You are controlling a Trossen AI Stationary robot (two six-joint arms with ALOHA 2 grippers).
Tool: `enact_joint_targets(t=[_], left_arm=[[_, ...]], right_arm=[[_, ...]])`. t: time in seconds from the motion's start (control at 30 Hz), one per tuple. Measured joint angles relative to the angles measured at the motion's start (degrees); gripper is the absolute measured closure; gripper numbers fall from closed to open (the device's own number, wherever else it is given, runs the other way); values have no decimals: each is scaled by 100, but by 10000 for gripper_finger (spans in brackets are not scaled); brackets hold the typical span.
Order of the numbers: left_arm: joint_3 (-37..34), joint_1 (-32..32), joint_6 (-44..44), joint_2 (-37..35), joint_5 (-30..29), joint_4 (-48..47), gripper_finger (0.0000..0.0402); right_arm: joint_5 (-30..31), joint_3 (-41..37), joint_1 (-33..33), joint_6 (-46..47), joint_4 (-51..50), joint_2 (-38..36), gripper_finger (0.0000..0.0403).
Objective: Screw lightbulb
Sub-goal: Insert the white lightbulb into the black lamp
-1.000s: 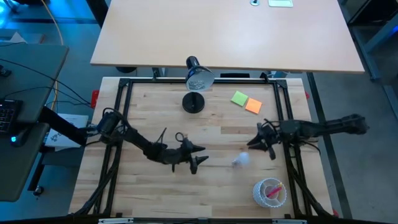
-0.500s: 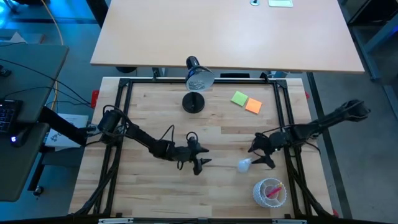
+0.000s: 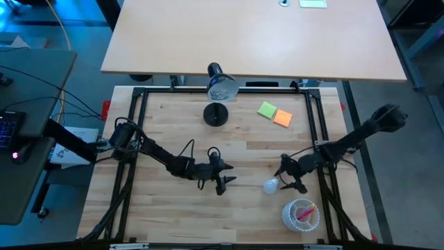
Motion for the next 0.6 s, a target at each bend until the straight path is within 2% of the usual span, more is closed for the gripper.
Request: enact_joint_targets(t=[0.1, 0.2, 0.3, 0.47, 0.6], left_arm=[[0, -13, -25, 0, 1, 1, 175], [0, -57, 3, 0, 1, -2, 175], [0, -94, 3, 0, 2, -14, 175], [-73, -226, 34, -63, -26, -360, 175], [-514, -426, -258, -149, -608, -152, 175]], right_arm=[[55, 2, 16, -142, 415, 507, 96], [367, 2, 14, -96, 805, 977, 99], [537, 9, 16, -83, 1212, 1365, 115], [746, 13, 14, -76, 1629, 1828, 179], [970, 105, 14, -54, 1773, 2007, 257]])
